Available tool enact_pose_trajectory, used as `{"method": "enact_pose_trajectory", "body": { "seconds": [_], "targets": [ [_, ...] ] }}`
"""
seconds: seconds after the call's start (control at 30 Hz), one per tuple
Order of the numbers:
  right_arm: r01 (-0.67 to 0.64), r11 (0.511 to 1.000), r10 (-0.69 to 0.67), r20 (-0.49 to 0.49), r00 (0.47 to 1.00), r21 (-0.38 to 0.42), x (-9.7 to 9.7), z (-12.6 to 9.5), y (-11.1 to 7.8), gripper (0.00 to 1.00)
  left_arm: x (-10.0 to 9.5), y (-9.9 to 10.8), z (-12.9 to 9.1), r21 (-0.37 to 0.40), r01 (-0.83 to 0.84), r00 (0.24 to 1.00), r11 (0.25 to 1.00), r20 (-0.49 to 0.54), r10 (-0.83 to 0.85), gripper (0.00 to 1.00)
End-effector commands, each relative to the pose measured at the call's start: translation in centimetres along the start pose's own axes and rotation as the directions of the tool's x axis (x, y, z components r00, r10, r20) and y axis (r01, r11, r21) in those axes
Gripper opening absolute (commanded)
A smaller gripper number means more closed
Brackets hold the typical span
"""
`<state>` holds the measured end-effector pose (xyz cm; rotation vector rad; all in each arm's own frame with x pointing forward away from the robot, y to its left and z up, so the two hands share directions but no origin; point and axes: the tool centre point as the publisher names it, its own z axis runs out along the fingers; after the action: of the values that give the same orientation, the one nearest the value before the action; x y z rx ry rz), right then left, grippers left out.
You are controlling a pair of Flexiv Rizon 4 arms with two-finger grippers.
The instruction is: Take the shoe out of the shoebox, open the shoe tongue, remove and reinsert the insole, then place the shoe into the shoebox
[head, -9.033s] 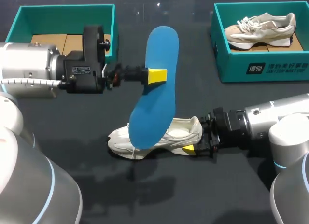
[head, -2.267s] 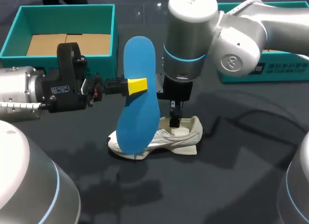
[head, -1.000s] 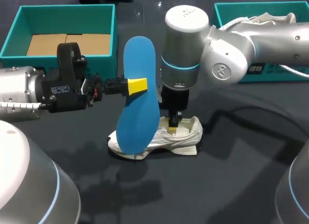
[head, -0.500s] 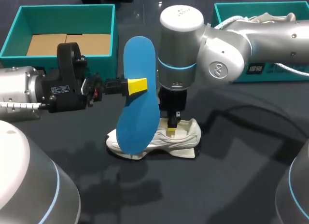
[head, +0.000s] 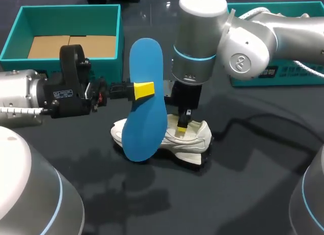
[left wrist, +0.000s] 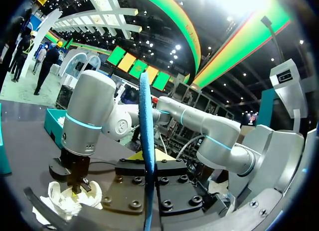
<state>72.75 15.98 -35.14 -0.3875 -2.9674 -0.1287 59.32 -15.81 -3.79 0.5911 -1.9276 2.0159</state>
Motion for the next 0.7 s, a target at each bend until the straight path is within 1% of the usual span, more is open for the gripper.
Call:
{"method": "enact_pose_trajectory", "body": {
  "seconds": [0.03, 0.07, 0.1, 0.53, 0.57, 0.6, 0.63, 0.67, 0.7],
  "targets": [
    [-0.135, 0.984, 0.140, 0.036, 0.989, -0.118, 1.54, -1.00, -1.25, 0.00, 0.05, -0.07, 0.29, 0.002, 0.000, 1.000, 1.000, 0.002, 0.000, 0.00],
    [-0.200, 0.967, 0.205, 0.018, 0.979, -0.161, 1.80, -0.99, -1.22, 0.00, 0.05, -0.07, 0.29, 0.002, 0.000, 1.000, 1.000, 0.002, 0.000, 0.00],
    [-0.252, 0.957, 0.257, 0.018, 0.966, -0.145, 1.99, -1.00, -1.29, 0.00, 0.05, -0.07, 0.29, 0.002, 0.000, 1.000, 1.000, 0.002, 0.000, 0.00],
    [-0.252, 0.957, 0.257, 0.018, 0.966, -0.145, 1.99, -1.00, -1.29, 0.00, 0.05, -0.07, 0.29, 0.002, 0.000, 1.000, 1.000, 0.002, 0.000, 0.00],
    [-0.307, 0.937, 0.313, 0.011, 0.950, -0.165, 1.87, -1.14, -1.29, 0.00, 0.05, -0.07, 0.29, 0.002, 0.000, 1.000, 1.000, 0.002, 0.000, 0.00],
    [-0.396, 0.904, 0.400, -0.009, 0.917, -0.164, 1.78, -1.20, -1.39, 0.00, 0.05, -0.07, 0.29, 0.002, 0.000, 1.000, 1.000, 0.002, 0.000, 0.00],
    [-0.461, 0.874, 0.466, -0.002, 0.885, -0.155, 1.87, -1.20, -1.42, 0.00, 0.05, -0.07, 0.29, 0.002, 0.000, 1.000, 1.000, 0.002, 0.000, 0.00],
    [-0.501, 0.848, 0.507, -0.010, 0.862, -0.170, 2.02, -1.16, -1.36, 0.00, 0.05, -0.07, 0.29, 0.002, 0.000, 1.000, 1.000, 0.002, 0.000, 0.00],
    [-0.559, 0.811, 0.565, -0.015, 0.825, -0.171, 2.21, -1.18, -1.40, 0.00, 0.05, -0.07, 0.29, 0.002, 0.000, 1.000, 1.000, 0.002, 0.000, 0.00]
  ]
}}
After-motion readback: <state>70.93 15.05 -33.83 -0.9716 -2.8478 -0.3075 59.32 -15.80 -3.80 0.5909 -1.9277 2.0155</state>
